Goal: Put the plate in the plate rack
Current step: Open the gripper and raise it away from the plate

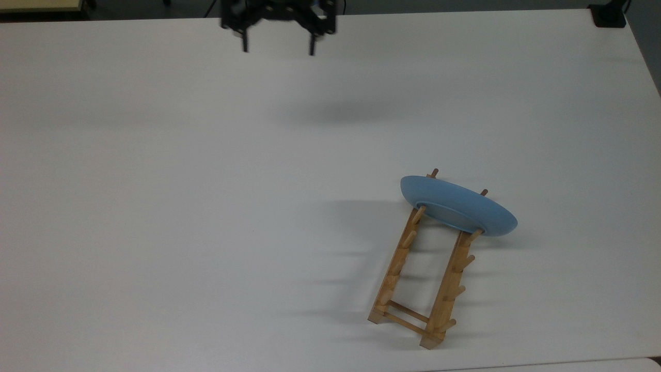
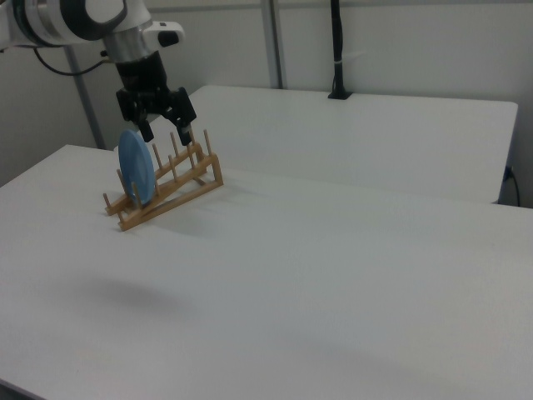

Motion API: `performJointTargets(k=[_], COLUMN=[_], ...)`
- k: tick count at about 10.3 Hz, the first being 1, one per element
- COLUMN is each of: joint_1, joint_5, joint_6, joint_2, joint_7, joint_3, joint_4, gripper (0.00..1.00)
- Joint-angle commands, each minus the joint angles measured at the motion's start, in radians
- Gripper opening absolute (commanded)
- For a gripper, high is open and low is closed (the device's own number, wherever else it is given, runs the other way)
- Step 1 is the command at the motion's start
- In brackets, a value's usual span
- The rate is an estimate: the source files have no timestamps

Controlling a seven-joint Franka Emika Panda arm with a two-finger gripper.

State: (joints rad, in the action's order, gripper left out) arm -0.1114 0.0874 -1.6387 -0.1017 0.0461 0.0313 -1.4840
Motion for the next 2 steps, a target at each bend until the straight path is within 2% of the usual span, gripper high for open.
performJointTargets(k=[1,2], joint_1=[0.058,0.056], joint_5=[-0.038,-0.038], joint_6=[0.046,0.059], joint_2=[0.054,0.056], joint_7=[-0.012,-0.014], joint_3=[-0.011,-0.013], joint_4=[-0.041,-0.041], gripper=[1.0,1.0])
